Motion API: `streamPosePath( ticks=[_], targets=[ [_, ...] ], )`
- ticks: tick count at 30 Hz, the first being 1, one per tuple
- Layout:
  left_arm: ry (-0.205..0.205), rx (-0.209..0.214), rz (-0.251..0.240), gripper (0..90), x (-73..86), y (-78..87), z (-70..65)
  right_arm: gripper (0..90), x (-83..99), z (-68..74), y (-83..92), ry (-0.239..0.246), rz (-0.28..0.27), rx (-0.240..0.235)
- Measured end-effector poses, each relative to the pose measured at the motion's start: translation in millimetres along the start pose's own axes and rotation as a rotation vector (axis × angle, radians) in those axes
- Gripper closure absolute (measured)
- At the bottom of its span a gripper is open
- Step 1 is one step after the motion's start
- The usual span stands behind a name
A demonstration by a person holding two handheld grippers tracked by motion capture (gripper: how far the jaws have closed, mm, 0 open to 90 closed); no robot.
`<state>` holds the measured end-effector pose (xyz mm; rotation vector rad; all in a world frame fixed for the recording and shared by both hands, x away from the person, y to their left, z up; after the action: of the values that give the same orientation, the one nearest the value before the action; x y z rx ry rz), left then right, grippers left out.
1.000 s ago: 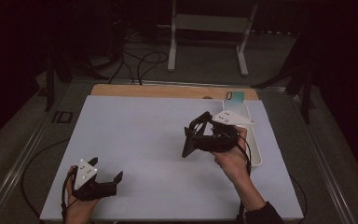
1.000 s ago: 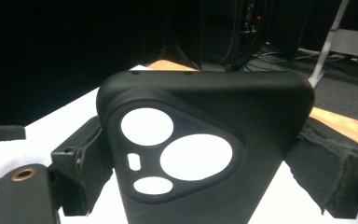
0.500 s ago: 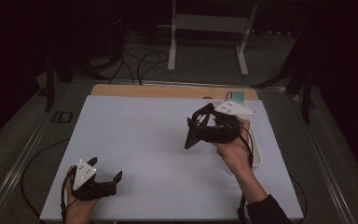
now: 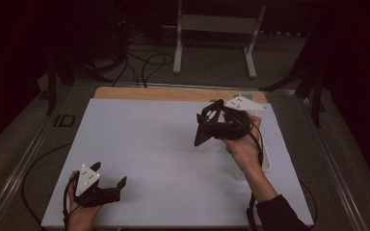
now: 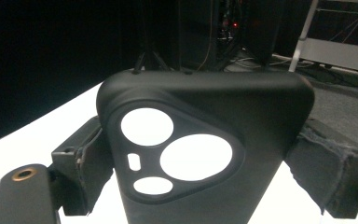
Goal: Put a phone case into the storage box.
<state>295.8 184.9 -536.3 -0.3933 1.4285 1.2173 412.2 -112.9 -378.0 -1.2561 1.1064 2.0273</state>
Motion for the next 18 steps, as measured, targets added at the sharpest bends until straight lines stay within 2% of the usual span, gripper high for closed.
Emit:
streamPosePath(
  ticks=[11, 15, 18],
  targets=[
    [-0.001, 0.001, -0.001, 0.0, -0.2, -0.5, -1.1, 13.6, -6.9, -13.5, -3.8, -0.033, -0.005, 0.021],
    [0.0, 0.002, -0.001, 0.0, -0.1, -0.3, -0.8, 13.5, -8.8, -19.8, -5.7, -0.075, 0.001, 0.013],
    [0.0, 0.002, -0.001, 0.0, -0.2, -0.5, -1.2, 13.5, -10.4, -23.0, -5.6, -0.081, -0.001, 0.02]
  ],
)
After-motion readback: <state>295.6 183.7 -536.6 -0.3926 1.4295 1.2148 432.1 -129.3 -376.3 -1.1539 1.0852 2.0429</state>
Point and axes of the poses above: each handheld gripper's, and its own axes: y roughly backward along the jaws, x roughly out of its underside, z roughly to its left, the point moved 10 cm from there along -y, roughly forward along the jaws, and after that the axes turned 13 degrees about -y, right-handed, at the moved point
